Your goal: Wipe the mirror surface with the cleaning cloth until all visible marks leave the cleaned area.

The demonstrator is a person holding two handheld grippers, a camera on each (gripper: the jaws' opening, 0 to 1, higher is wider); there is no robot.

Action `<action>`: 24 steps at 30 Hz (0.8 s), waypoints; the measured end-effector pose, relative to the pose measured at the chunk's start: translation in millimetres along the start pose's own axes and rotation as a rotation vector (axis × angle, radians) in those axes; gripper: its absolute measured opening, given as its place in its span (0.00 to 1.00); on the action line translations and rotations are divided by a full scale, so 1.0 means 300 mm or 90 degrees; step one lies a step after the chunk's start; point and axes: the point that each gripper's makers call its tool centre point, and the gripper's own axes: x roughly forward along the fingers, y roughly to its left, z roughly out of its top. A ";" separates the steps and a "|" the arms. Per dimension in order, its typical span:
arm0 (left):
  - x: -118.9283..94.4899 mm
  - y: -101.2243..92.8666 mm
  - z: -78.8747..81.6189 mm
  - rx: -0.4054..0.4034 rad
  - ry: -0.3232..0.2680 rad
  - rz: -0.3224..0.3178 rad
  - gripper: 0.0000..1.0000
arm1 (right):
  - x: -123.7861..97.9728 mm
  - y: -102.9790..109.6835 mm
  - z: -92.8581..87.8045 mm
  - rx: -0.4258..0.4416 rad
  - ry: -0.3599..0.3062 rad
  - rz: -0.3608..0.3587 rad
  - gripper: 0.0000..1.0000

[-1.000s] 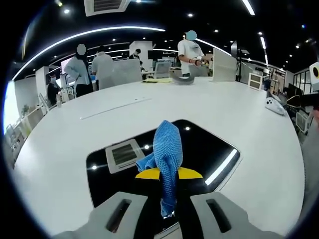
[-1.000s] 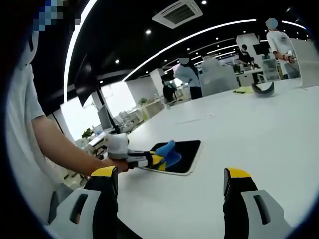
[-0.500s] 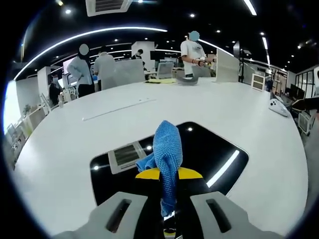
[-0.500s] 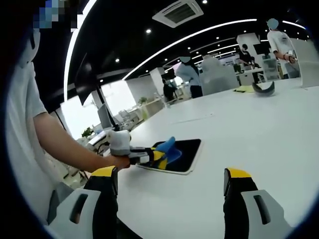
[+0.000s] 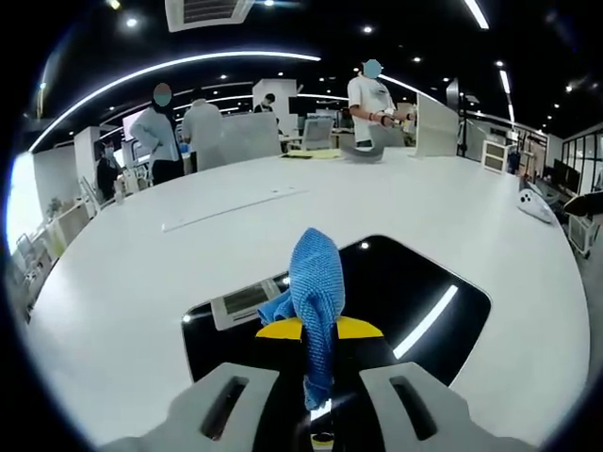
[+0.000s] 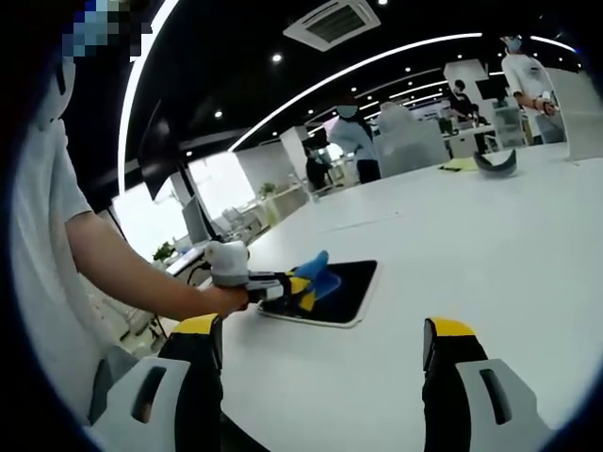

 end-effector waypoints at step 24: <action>0.031 0.101 0.015 -0.004 -0.001 0.026 0.07 | 0.003 -0.022 -0.007 0.008 0.003 -0.012 0.87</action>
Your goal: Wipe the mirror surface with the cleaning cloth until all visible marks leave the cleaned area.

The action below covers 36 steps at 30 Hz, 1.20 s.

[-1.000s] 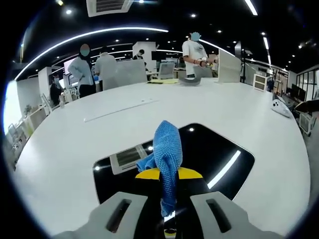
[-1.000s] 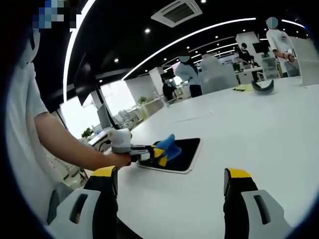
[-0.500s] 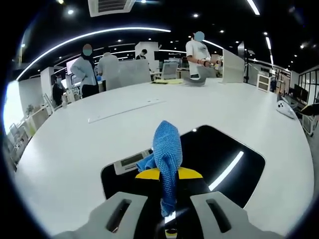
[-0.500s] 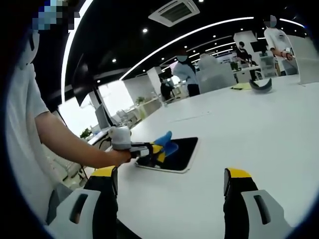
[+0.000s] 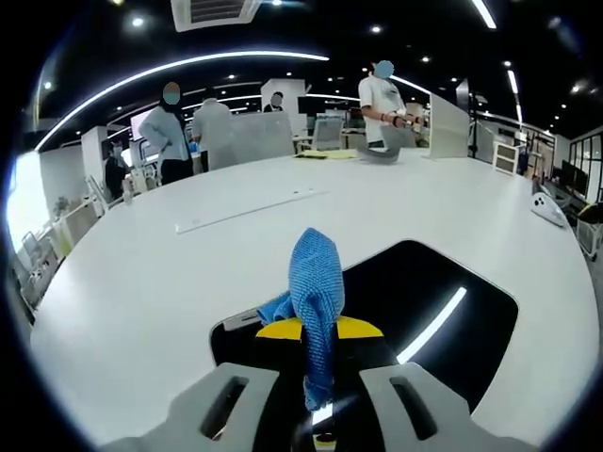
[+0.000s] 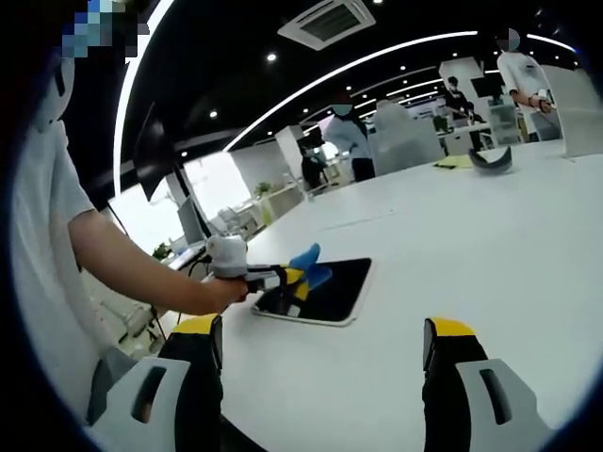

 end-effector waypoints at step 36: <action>0.037 0.089 0.020 -0.010 0.002 0.027 0.08 | 0.001 -0.010 -0.006 0.003 0.006 -0.010 0.87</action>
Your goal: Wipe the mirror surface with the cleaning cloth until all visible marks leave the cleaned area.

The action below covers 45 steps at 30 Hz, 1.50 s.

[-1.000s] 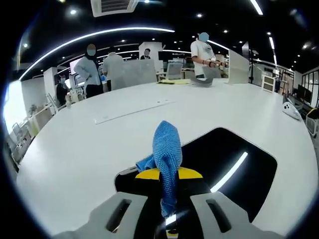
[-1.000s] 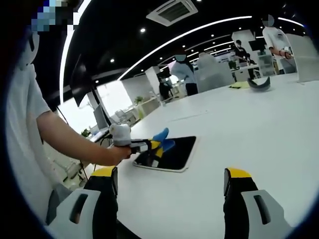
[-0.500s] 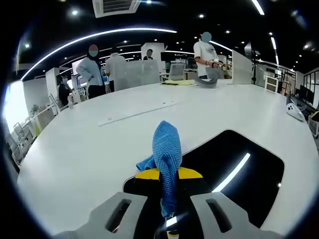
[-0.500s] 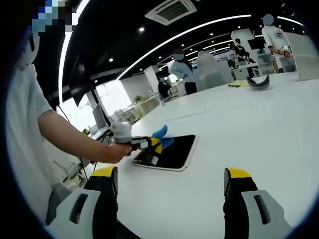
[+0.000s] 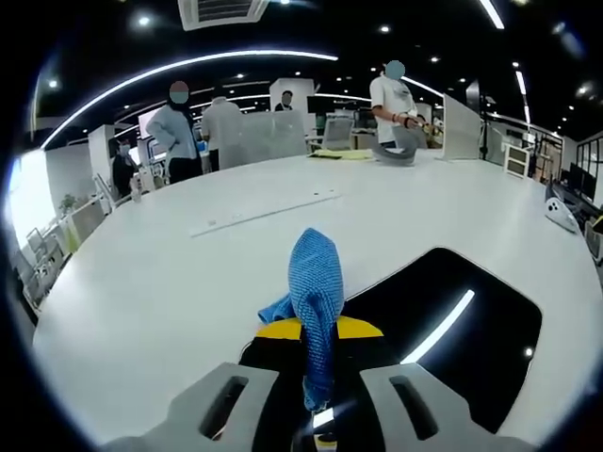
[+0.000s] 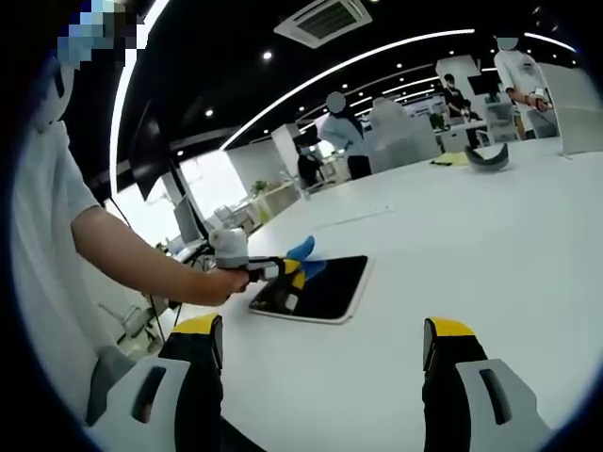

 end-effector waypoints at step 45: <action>-0.160 -0.039 -0.088 0.017 0.009 0.005 0.08 | -0.002 0.030 0.006 -0.023 -0.006 0.016 0.87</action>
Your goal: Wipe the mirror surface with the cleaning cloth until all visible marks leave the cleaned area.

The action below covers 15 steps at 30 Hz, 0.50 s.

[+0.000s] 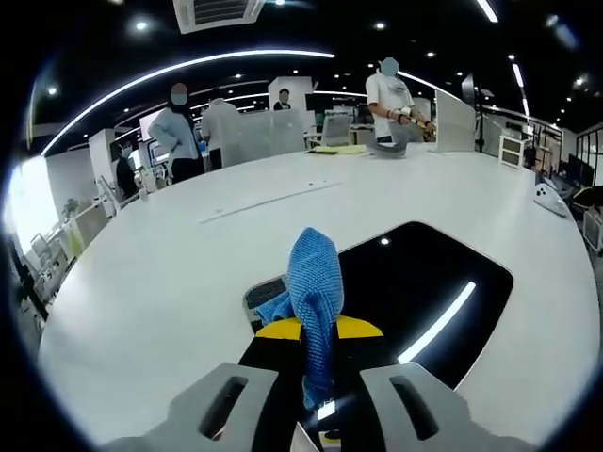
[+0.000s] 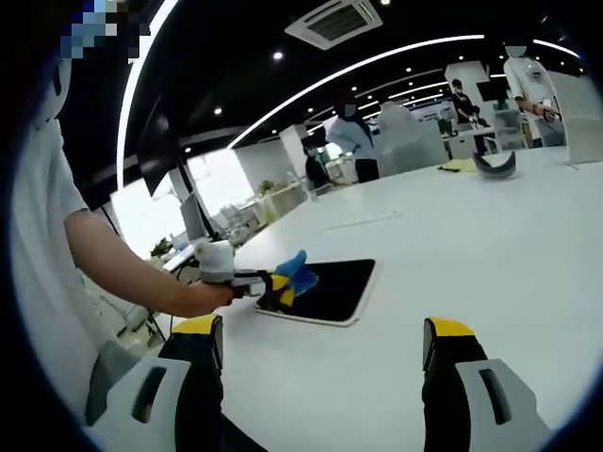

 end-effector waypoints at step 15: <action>-0.061 -0.007 -0.034 0.005 -0.004 -0.011 0.08 | 0.003 0.011 -0.002 -0.016 0.003 0.003 0.88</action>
